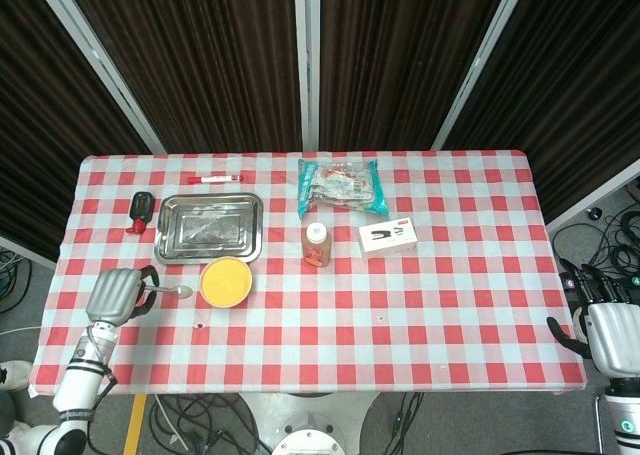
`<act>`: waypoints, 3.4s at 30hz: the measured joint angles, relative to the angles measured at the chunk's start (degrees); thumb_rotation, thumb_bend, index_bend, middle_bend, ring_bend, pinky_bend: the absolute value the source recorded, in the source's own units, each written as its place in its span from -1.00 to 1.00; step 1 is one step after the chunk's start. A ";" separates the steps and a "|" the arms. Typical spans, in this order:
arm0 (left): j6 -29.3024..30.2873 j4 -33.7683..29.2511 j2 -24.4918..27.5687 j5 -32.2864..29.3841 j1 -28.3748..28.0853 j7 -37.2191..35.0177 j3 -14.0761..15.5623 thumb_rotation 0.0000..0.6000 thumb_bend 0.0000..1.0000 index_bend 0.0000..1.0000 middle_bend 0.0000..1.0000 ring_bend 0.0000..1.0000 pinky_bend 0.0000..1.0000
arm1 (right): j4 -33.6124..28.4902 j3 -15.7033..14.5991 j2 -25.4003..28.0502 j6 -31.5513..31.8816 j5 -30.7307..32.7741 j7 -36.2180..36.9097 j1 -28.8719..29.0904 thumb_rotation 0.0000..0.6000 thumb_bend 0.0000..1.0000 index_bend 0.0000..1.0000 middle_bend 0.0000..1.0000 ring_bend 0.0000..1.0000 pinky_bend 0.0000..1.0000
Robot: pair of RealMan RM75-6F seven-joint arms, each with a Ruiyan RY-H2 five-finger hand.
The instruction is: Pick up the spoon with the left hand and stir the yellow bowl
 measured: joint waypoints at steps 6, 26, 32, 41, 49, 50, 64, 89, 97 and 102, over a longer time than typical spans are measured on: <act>-6.90 1.60 -1.96 -1.98 -5.79 3.07 -2.65 1.00 -0.16 0.23 1.00 0.99 1.00 | 0.06 -0.13 -0.02 0.36 0.17 0.20 -0.41 1.00 -0.61 -0.79 -0.46 -0.74 -0.57; -10.06 5.38 -7.97 -7.97 -11.92 10.58 -3.82 1.00 -0.17 0.13 1.00 0.99 1.00 | 0.65 -0.02 -0.14 0.05 1.21 0.58 -0.84 1.00 -0.61 -0.79 -0.46 -0.74 -0.57; -10.20 4.72 -7.96 -8.39 -12.34 11.43 -3.14 1.00 -0.16 -0.02 1.00 0.99 1.00 | 0.81 0.03 -0.14 0.04 1.32 0.69 -0.89 1.00 -0.61 -0.79 -0.46 -0.74 -0.57; -8.81 3.37 -7.07 -7.28 -12.33 10.76 -2.89 1.00 -0.18 -0.02 1.00 0.98 1.00 | 0.83 0.02 -0.23 -0.11 1.15 0.73 -0.80 1.00 -0.61 -0.79 -0.46 -0.74 -0.57; -10.93 4.78 -8.00 -10.91 -13.93 12.14 -3.46 1.00 -0.30 0.09 1.00 0.99 1.00 | 1.35 -0.06 -0.26 0.18 1.14 1.40 -1.08 1.00 -0.61 -0.79 -0.45 -0.74 -0.57; -10.96 5.02 -8.18 -11.34 -14.05 12.43 -3.48 1.00 -0.30 0.10 1.00 0.99 1.00 | 1.38 -0.06 -0.25 0.19 1.16 1.45 -1.10 1.00 -0.61 -0.79 -0.45 -0.74 -0.57; -11.26 5.51 -8.42 -14.81 -14.88 13.98 -3.01 1.00 -0.31 0.11 1.00 0.99 1.00 | 1.81 -0.03 -0.37 0.26 1.02 1.93 -1.15 1.00 -0.61 -0.79 -0.45 -0.74 -0.56; -11.66 5.85 -8.40 -15.77 -15.76 13.10 -2.28 1.00 -0.24 0.19 1.00 0.99 1.00 | 2.01 0.03 -0.48 -0.10 1.40 2.02 -1.17 1.00 -0.61 -0.79 -0.44 -0.74 -0.55; -11.73 5.75 -8.18 -15.98 -15.84 12.75 -2.06 1.00 -0.24 0.20 1.00 0.99 1.00 | 1.99 0.06 -0.47 -0.12 1.35 2.00 -1.13 1.00 -0.61 -0.79 -0.44 -0.74 -0.55; -11.83 5.62 -8.05 -15.63 -15.86 11.97 -2.08 1.00 -0.24 0.26 1.00 0.99 1.00 | 2.10 0.01 -0.49 0.07 1.28 2.15 -1.25 1.00 -0.61 -0.79 -0.44 -0.74 -0.55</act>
